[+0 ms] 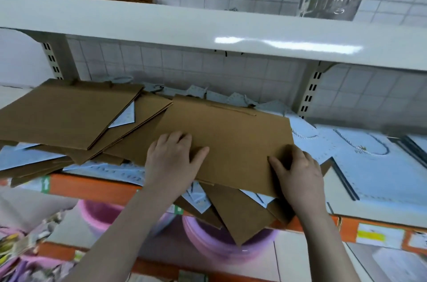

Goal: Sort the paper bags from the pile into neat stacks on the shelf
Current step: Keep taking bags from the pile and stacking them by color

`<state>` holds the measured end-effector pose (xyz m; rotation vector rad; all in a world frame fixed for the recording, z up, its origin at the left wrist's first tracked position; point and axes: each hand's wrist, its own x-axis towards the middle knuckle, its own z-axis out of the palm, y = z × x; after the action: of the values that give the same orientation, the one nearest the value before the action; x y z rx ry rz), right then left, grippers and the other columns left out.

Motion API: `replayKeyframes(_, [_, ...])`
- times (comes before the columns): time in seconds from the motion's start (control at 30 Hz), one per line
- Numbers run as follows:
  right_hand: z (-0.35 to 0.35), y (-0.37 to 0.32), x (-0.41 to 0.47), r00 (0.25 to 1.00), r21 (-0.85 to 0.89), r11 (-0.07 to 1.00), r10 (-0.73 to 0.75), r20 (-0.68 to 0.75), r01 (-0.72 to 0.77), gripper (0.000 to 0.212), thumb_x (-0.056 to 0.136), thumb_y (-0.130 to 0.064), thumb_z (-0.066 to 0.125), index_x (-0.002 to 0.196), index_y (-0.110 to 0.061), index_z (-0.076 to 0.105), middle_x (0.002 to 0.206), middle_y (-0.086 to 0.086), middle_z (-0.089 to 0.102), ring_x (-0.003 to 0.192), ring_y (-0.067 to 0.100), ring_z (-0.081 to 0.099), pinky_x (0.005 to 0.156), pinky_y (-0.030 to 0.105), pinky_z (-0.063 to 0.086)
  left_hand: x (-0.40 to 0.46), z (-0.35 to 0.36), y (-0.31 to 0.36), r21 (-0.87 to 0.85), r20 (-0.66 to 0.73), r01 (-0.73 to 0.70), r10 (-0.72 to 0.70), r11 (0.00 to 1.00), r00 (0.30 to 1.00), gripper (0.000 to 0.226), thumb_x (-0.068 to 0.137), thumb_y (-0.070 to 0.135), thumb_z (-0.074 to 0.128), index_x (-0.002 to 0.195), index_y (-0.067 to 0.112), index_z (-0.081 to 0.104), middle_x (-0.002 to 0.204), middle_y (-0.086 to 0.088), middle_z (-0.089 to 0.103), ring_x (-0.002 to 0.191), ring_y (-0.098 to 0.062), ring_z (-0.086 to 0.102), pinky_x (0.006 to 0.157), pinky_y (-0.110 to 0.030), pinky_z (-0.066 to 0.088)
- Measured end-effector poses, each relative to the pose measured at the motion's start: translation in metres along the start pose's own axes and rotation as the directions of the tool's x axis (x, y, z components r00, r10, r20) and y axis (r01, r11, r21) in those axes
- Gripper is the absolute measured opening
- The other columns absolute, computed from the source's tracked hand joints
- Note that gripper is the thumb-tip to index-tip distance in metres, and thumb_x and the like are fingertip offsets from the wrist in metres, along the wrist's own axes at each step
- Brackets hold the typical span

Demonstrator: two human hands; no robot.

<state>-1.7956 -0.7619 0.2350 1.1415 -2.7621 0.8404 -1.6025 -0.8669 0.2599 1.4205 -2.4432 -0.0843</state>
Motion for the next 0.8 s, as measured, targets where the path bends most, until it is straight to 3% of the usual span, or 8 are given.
replayKeyframes(0.23, [0.004, 0.003, -0.005, 0.999, 0.080, 0.997, -0.001, -0.034, 0.003, 0.051, 0.092, -0.038, 0.053, 0.130, -0.005, 0.047, 0.125, 0.014, 0.054, 0.119, 0.031, 0.041, 0.101, 0.036, 0.031, 0.022, 0.000, -0.008, 0.064, 0.063, 0.143, -0.147, 0.988, 0.987, 0.079, 0.088, 0.068, 0.028, 0.147, 0.014, 0.025, 0.154, -0.025, 0.010, 0.142, -0.037, 0.012, 0.113, -0.047, 0.015])
replayKeyframes(0.4, [0.004, 0.002, -0.002, 0.999, 0.081, 0.997, -0.004, -0.045, 0.007, 0.044, 0.093, -0.035, 0.053, 0.125, -0.005, 0.050, 0.121, 0.013, 0.054, 0.116, 0.030, 0.042, 0.098, 0.034, 0.030, 0.026, -0.004, -0.003, 0.031, 0.017, 0.180, -0.180, 0.983, 0.983, 0.088, 0.081, 0.072, 0.042, 0.142, 0.011, 0.030, 0.150, -0.025, 0.020, 0.135, -0.041, 0.024, 0.107, -0.047, 0.025])
replayKeyframes(0.53, [0.004, 0.004, 0.002, 0.998, 0.118, 0.992, 0.044, -0.052, -0.037, 0.049, 0.091, -0.037, 0.055, 0.128, -0.005, 0.049, 0.125, 0.014, 0.053, 0.119, 0.032, 0.041, 0.100, 0.036, 0.031, 0.028, -0.012, -0.005, -0.104, -0.068, 0.212, -0.220, 0.972, 0.973, 0.088, 0.074, 0.066, 0.060, 0.137, 0.009, 0.036, 0.130, -0.019, 0.045, 0.121, -0.037, 0.037, 0.098, -0.043, 0.032])
replayKeyframes(0.67, [0.003, 0.008, 0.006, 0.996, 0.123, 0.990, 0.069, -0.051, -0.062, 0.055, 0.089, -0.042, 0.057, 0.128, -0.005, 0.048, 0.126, 0.015, 0.052, 0.120, 0.032, 0.041, 0.099, 0.037, 0.031, 0.030, -0.013, -0.007, -0.267, -0.071, 0.224, -0.251, 0.937, 0.965, 0.096, 0.072, 0.053, 0.072, 0.144, 0.008, 0.028, 0.131, -0.020, 0.044, 0.121, -0.036, 0.038, 0.097, -0.042, 0.035])
replayKeyframes(0.8, [0.002, 0.010, 0.008, 0.996, 0.137, 0.988, 0.077, -0.054, -0.069, 0.060, 0.087, -0.045, 0.059, 0.130, -0.005, 0.048, 0.125, 0.015, 0.052, 0.120, 0.032, 0.041, 0.099, 0.038, 0.033, 0.030, -0.013, -0.007, -0.499, -0.122, 0.135, -0.224, 0.856, 0.967, 0.085, 0.075, 0.031, 0.077, 0.143, 0.014, 0.029, 0.130, -0.017, 0.044, 0.117, -0.033, 0.045, 0.091, -0.038, 0.038])
